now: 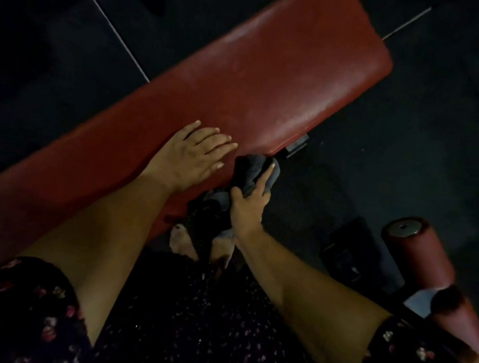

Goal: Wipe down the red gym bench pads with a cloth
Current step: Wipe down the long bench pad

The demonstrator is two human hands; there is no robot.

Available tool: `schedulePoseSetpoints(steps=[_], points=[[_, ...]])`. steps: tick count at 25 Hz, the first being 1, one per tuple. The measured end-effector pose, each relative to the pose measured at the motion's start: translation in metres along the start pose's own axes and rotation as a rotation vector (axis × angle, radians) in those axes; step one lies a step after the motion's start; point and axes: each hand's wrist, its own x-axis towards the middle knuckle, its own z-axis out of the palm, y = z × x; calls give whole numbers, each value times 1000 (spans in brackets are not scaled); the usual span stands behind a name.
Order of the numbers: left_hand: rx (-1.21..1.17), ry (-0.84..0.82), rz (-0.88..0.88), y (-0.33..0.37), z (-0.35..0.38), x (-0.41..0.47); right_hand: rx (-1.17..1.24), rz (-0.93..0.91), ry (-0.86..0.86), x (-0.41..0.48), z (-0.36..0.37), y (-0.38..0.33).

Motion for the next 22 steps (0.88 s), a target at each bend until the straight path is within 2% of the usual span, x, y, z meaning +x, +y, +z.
schedulePoseSetpoints(steps=[5,12,17,22], points=[[2,-51,-66,-2,3,-60,-23,-11,-4,-24,21,9],[-38,-150,-178,-4,-2,-147,-126,-45,74,-60,63,32],[-45,-220,-377,-15,-13,-203,-265,-16,-2,-103,95,49],[-57,-249,-460,-17,-17,-251,-469,31,-124,-154,128,75]])
